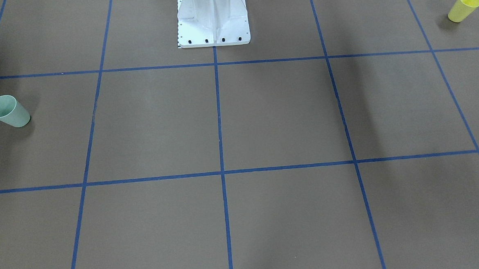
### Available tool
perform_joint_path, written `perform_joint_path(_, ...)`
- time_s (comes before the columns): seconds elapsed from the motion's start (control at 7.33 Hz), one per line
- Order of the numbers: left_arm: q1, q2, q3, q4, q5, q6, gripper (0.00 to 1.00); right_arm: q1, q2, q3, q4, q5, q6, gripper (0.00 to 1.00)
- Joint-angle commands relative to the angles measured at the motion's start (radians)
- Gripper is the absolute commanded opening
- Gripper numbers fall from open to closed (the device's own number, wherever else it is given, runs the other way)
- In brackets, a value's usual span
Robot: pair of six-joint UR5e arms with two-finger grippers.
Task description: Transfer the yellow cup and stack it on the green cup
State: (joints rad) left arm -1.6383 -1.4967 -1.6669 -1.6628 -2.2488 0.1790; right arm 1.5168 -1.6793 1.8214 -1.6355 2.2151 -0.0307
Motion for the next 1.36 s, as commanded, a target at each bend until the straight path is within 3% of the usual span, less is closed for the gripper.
perform_joint_path(0.0, 0.0, 0.001, -0.011, 0.0, 0.0, -0.001, 1.0, -0.001, 0.003, 0.006, 0.046, 0.0, 0.003, 1.0)
perform_joint_path(0.41, 0.002, -0.014, -0.016, 0.002, 0.003, -0.018, 1.0, 0.0, -0.003, -0.002, 0.285, -0.011, 0.008, 1.0)
perform_joint_path(0.68, 0.003, -0.075, -0.016, -0.011, 0.002, -0.109, 1.0, 0.0, 0.003, 0.001, 0.295, -0.005, 0.015, 1.0)
perform_joint_path(0.95, 0.021, -0.138, 0.036, -0.191, 0.002, -0.148, 1.0, 0.0, 0.024, -0.008, 0.284, -0.002, 0.021, 1.0)
perform_joint_path(1.23, 0.038, -0.168, 0.052, -0.234, 0.012, -0.222, 1.0, 0.0, 0.009, -0.011, 0.293, 0.0, 0.021, 1.0)
